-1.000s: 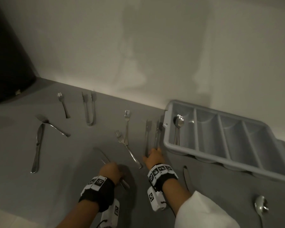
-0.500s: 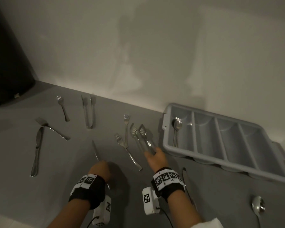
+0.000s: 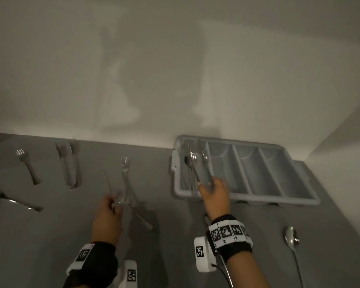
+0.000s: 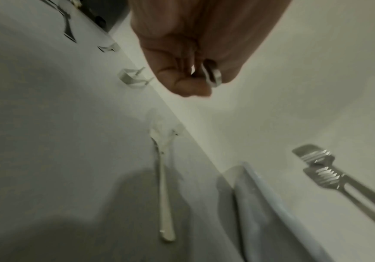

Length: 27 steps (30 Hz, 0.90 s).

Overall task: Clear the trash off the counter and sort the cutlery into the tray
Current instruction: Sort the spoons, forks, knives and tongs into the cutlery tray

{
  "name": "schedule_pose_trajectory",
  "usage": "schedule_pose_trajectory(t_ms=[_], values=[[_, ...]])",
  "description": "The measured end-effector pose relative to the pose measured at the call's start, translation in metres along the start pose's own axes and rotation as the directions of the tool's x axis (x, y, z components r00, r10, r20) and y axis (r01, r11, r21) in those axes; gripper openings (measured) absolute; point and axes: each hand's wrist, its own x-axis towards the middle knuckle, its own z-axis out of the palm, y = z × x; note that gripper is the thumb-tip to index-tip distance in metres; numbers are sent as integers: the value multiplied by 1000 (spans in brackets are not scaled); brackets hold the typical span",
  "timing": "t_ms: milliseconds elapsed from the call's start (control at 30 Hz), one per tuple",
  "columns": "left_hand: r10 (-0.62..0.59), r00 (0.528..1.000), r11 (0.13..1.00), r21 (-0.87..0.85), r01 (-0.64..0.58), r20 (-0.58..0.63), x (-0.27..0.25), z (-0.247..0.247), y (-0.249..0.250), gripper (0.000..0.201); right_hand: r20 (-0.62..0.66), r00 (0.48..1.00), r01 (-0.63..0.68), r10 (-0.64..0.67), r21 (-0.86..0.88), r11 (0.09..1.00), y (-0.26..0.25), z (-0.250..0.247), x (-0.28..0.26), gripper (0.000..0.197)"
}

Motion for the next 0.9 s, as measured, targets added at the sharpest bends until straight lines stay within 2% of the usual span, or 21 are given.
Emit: schedule_pose_trajectory(t_ms=[67,133,267,367,567,667,767,833,900], values=[[71,997,992,-107,-73,-21,-1,14,16,25,-69,997,-46,41,-75,996,13,-16,19,46],[138,990,977,-160,-140,-25,-5,30,32,28,-86,988,-140,128,-149,979,28,-28,42,50],[179,983,963,-199,-181,-25,-16,64,55,34,6,963,-256,271,-300,919,52,-37,93,52],[182,983,966,-185,-181,-14,-23,88,59,32,86,942,-260,324,-420,869,64,-33,120,44],[170,985,977,-132,-166,25,-46,116,66,29,136,913,-240,384,-581,778,80,-13,136,44],[182,981,975,-138,-172,64,-59,123,73,31,279,896,-137,346,-568,812,86,-15,139,44],[205,971,974,-121,-191,120,-67,131,81,28,330,906,-57,267,-528,847,79,-29,131,39],[237,954,969,-112,-219,185,-70,140,92,26,330,940,79,88,-461,884,75,-49,120,39],[319,918,948,-86,-307,235,-73,155,110,24,276,952,218,-135,-298,929,75,-79,102,34]])
